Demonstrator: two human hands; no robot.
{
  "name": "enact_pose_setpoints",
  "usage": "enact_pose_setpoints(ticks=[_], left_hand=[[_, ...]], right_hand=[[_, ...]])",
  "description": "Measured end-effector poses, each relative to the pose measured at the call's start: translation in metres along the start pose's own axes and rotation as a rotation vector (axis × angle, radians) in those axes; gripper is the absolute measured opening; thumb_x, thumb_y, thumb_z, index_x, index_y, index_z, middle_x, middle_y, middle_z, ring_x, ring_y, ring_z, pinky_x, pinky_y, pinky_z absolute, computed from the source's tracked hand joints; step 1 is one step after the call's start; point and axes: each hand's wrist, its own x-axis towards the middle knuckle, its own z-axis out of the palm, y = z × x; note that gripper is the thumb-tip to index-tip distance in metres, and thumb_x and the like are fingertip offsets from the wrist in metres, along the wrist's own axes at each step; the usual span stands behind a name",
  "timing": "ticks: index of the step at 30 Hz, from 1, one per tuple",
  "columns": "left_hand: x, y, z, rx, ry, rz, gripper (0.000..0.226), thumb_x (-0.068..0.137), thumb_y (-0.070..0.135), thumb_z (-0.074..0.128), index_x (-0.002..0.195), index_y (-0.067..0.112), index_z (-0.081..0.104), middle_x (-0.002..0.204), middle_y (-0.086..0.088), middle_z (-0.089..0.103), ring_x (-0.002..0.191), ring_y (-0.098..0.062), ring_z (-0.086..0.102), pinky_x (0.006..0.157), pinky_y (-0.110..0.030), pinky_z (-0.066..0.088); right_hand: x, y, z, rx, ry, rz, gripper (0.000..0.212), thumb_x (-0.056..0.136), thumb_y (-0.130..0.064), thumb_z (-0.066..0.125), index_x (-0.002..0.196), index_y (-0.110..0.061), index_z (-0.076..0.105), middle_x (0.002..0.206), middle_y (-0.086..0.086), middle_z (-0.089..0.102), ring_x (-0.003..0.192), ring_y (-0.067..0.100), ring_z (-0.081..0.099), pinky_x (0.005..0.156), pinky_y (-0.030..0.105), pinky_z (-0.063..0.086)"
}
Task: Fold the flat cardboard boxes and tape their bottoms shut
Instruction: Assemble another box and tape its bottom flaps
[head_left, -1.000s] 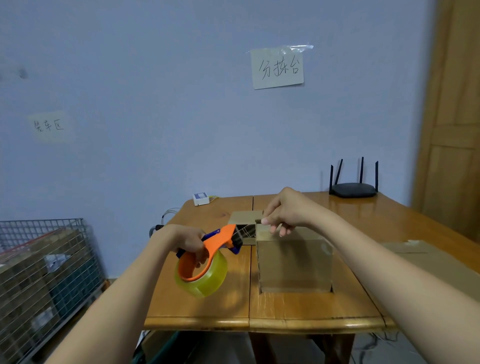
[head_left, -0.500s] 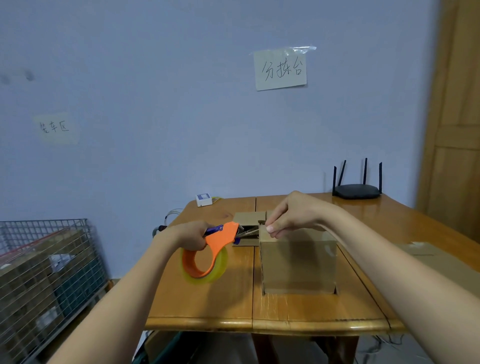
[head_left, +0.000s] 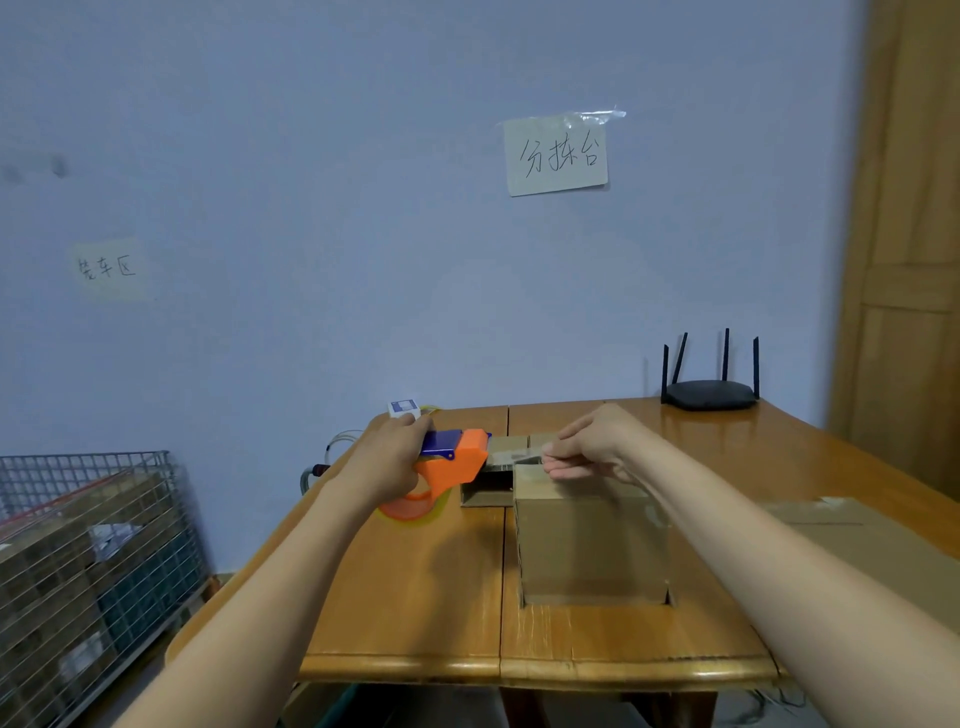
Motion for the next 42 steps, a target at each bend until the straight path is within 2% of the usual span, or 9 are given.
enact_pose_setpoints(ticks=[4, 10, 14, 18, 21, 28, 32, 38, 42], left_hand=[[0.0, 0.004, 0.002, -0.086, 0.006, -0.013, 0.046, 0.076, -0.005, 0.052, 0.111, 0.023, 0.044, 0.104, 0.0, 0.054, 0.089, -0.02, 0.054, 0.069, -0.032, 0.048], [0.003, 0.005, 0.002, -0.046, 0.093, 0.016, 0.043, 0.078, 0.001, 0.058, 0.11, 0.025, 0.044, 0.107, -0.001, 0.058, 0.091, -0.02, 0.052, 0.072, -0.03, 0.046], [0.006, 0.007, -0.001, -0.007, 0.138, 0.028, 0.042, 0.082, 0.002, 0.059, 0.119, 0.019, 0.046, 0.111, -0.002, 0.057, 0.09, -0.015, 0.046, 0.072, -0.026, 0.036], [0.005, 0.006, 0.001, 0.051, 0.162, 0.049, 0.041, 0.085, 0.007, 0.06, 0.121, 0.02, 0.046, 0.113, -0.001, 0.058, 0.089, -0.014, 0.046, 0.074, -0.024, 0.034], [0.005, 0.004, 0.003, 0.077, 0.176, 0.069, 0.043, 0.087, 0.013, 0.062, 0.125, 0.021, 0.045, 0.116, 0.0, 0.059, 0.097, -0.017, 0.053, 0.076, -0.024, 0.036], [0.004, 0.005, 0.004, 0.066, 0.18, 0.089, 0.047, 0.088, 0.016, 0.063, 0.13, 0.023, 0.044, 0.12, 0.0, 0.058, 0.102, -0.018, 0.054, 0.079, -0.025, 0.039], [0.005, 0.008, 0.002, 0.05, 0.171, 0.092, 0.045, 0.088, 0.015, 0.062, 0.128, 0.023, 0.045, 0.117, 0.001, 0.058, 0.099, -0.018, 0.054, 0.077, -0.025, 0.039], [0.007, 0.001, -0.004, 0.036, 0.137, 0.067, 0.041, 0.084, 0.007, 0.056, 0.122, 0.021, 0.048, 0.107, 0.0, 0.057, 0.088, -0.018, 0.05, 0.066, -0.027, 0.036], [0.009, -0.005, -0.007, 0.044, 0.113, 0.041, 0.043, 0.082, 0.003, 0.052, 0.121, 0.02, 0.048, 0.098, 0.003, 0.049, 0.085, -0.017, 0.047, 0.06, -0.026, 0.03]], right_hand=[[0.002, 0.002, -0.001, -0.004, -0.052, 0.076, 0.015, 0.096, 0.003, 0.06, 0.102, 0.017, 0.061, 0.081, 0.02, 0.065, 0.073, 0.021, 0.066, 0.064, 0.027, 0.059], [0.001, 0.0, -0.005, 0.012, -0.056, 0.139, 0.017, 0.096, 0.0, 0.059, 0.08, 0.006, 0.062, 0.081, 0.019, 0.065, 0.075, 0.02, 0.066, 0.071, 0.028, 0.056], [0.0, 0.0, -0.006, 0.006, -0.063, 0.132, 0.018, 0.098, 0.0, 0.057, 0.084, 0.007, 0.063, 0.079, 0.017, 0.063, 0.074, 0.018, 0.064, 0.071, 0.026, 0.056], [0.0, -0.004, -0.008, 0.004, -0.052, 0.098, 0.012, 0.099, 0.001, 0.055, 0.101, 0.01, 0.063, 0.08, 0.016, 0.064, 0.075, 0.019, 0.066, 0.069, 0.03, 0.058], [-0.002, -0.006, -0.009, 0.045, -0.057, 0.118, 0.008, 0.097, 0.0, 0.059, 0.095, 0.004, 0.065, 0.08, 0.015, 0.067, 0.076, 0.02, 0.067, 0.066, 0.033, 0.06], [0.0, -0.006, -0.016, 0.05, -0.037, 0.083, 0.008, 0.097, 0.001, 0.059, 0.097, 0.007, 0.064, 0.082, 0.017, 0.067, 0.074, 0.022, 0.068, 0.065, 0.031, 0.06], [0.004, -0.006, -0.02, 0.051, -0.02, 0.08, 0.008, 0.096, 0.001, 0.06, 0.093, 0.005, 0.065, 0.082, 0.018, 0.069, 0.075, 0.023, 0.069, 0.065, 0.031, 0.061], [0.008, -0.006, -0.04, 0.058, 0.018, 0.082, 0.016, 0.095, 0.001, 0.061, 0.108, 0.01, 0.064, 0.082, 0.018, 0.067, 0.074, 0.023, 0.068, 0.063, 0.031, 0.061], [0.007, -0.003, -0.062, 0.021, 0.062, 0.085, 0.015, 0.093, 0.0, 0.064, 0.105, 0.008, 0.067, 0.085, 0.018, 0.071, 0.074, 0.022, 0.072, 0.068, 0.033, 0.062]])
